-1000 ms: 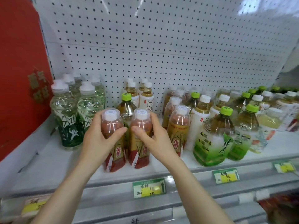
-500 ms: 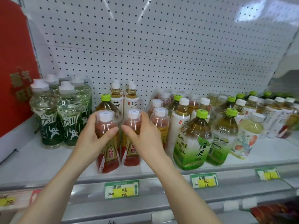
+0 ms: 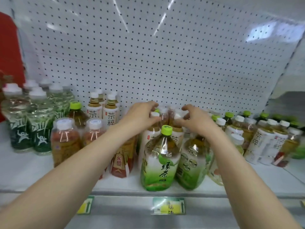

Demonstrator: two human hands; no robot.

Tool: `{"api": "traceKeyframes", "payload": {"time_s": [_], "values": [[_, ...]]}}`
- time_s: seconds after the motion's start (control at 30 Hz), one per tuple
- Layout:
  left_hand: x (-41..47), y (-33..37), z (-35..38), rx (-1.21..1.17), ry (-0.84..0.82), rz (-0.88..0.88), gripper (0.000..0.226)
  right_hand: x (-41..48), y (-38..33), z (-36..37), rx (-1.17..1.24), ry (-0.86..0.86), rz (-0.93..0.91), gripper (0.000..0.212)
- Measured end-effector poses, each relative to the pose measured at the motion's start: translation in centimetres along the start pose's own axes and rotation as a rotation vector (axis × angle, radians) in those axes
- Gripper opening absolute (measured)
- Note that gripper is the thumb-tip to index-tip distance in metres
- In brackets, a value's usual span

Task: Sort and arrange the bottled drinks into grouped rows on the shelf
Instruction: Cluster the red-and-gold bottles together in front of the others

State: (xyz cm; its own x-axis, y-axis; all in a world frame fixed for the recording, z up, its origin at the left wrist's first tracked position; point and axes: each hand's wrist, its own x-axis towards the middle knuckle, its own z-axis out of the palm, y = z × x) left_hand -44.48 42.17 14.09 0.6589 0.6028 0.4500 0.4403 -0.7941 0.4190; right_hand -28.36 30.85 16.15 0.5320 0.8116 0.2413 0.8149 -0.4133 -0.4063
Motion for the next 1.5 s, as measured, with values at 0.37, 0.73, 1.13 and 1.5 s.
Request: {"api": "traceKeyframes", "payload": {"time_s": [0.37,0.73,1.13,1.5], "values": [[1.7,-0.6,1.4,0.018,-0.020,-0.106,0.035,3.2,2.3,-0.4,-0.001,-0.227,-0.141,0.041],[3.2,-3.4,-14.1,-0.560,0.362,-0.027,0.012,4.8,-0.6,-5.6,0.456,0.098,-0.143,0.025],[4.4,-14.7,-16.9,-0.282,0.431,-0.120,0.023,9.2,-13.1,-5.6,0.788,0.254,-0.331,0.019],[4.5,-17.7,-13.5,-0.169,0.135,-0.041,0.029,11.6,-16.9,2.3,0.624,0.115,-0.296,0.026]]}}
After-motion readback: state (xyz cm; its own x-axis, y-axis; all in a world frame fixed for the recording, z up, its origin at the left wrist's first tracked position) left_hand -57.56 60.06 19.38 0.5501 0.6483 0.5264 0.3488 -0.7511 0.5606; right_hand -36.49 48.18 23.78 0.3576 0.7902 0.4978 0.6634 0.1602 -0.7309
